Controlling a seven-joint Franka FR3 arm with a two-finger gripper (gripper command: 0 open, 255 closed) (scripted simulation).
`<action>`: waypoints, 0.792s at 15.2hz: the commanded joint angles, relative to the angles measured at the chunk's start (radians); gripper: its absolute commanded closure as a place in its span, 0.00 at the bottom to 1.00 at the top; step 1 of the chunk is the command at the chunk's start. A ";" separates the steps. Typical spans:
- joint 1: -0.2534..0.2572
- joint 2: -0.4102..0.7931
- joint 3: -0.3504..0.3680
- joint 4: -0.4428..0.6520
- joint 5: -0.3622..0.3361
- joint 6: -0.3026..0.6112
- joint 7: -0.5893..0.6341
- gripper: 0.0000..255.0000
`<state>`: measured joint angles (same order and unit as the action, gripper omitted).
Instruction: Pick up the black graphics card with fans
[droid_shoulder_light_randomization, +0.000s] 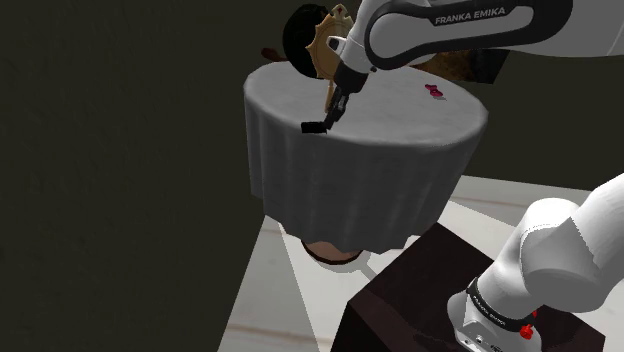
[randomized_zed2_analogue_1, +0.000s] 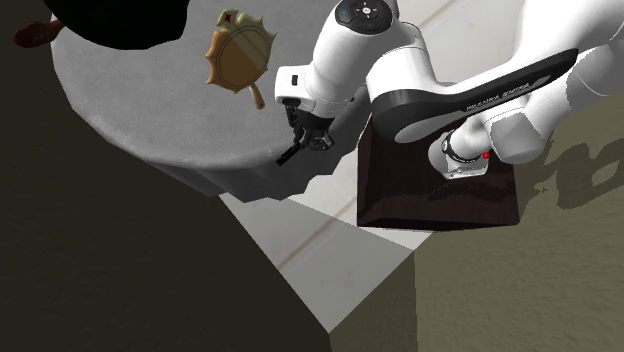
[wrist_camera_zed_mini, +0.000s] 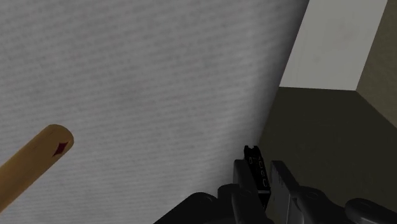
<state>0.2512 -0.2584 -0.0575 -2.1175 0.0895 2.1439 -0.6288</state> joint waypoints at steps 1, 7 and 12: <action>0.000 0.000 0.000 0.000 0.000 0.000 0.000 1.00; 0.000 -0.004 0.000 0.051 -0.003 -0.055 0.006 1.00; -0.001 -0.003 0.000 0.119 -0.006 -0.122 0.012 1.00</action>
<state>0.2511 -0.2616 -0.0559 -2.0138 0.0842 2.0375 -0.6168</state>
